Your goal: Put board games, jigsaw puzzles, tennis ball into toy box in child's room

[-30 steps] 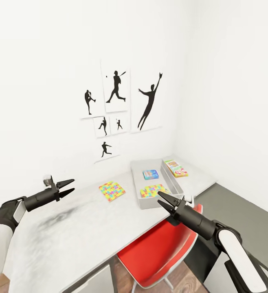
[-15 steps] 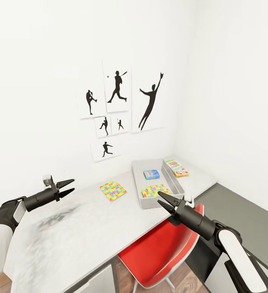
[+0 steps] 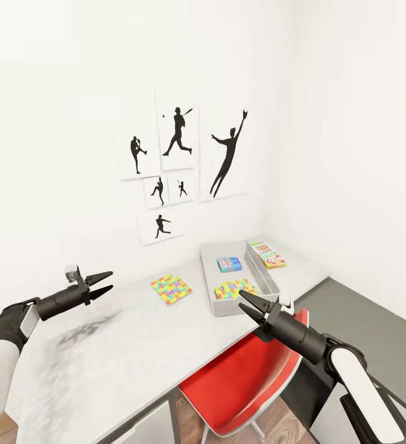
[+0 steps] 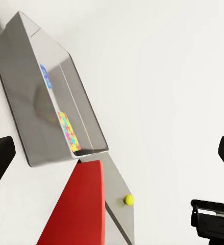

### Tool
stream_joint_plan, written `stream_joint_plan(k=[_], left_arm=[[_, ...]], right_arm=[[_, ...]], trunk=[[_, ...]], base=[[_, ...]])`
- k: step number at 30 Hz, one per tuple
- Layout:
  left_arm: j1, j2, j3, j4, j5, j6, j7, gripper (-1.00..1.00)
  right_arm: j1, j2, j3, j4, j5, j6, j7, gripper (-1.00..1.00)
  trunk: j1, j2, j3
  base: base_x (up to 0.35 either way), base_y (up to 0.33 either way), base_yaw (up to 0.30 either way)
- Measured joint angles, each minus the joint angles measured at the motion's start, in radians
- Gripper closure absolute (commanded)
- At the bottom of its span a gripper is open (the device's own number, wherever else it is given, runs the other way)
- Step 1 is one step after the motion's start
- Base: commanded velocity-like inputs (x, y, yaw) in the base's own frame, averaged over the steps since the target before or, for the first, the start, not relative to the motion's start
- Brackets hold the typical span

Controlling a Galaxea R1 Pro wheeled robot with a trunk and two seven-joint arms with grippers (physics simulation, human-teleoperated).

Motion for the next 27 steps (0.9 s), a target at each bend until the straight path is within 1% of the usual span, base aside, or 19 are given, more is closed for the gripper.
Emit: stream_joint_plan(k=[9,11,16,27], left_arm=[[0.0,0.001,0.001,0.0,0.0,0.0,0.0,-1.0],[0.0,0.001,0.001,0.0,0.0,0.0,0.0,-1.0],[0.0,0.002,0.0,0.0,0.0,0.0,0.0,-1.0],[0.0,0.002,0.0,0.0,0.0,0.0,0.0,-1.0]], right_arm=[[0.0,0.0,0.0,-0.003,0.0,-0.002,-0.003,-1.0],[0.0,0.0,0.0,-0.003,0.0,-0.001,-0.004,-1.0],[0.0,0.0,0.0,-0.005,-0.001,0.0,-0.007,-1.0],[0.0,0.0,0.0,-0.005,0.0,0.001,-0.009,-1.0]], trunk=[[0.0,0.0,0.0],[0.0,0.0,0.0],[0.0,0.0,-0.001],[0.0,0.0,-0.007]], base=[[0.0,0.0,0.001],[0.0,0.0,0.104],[0.0,0.0,0.221],[0.0,0.0,0.274]])
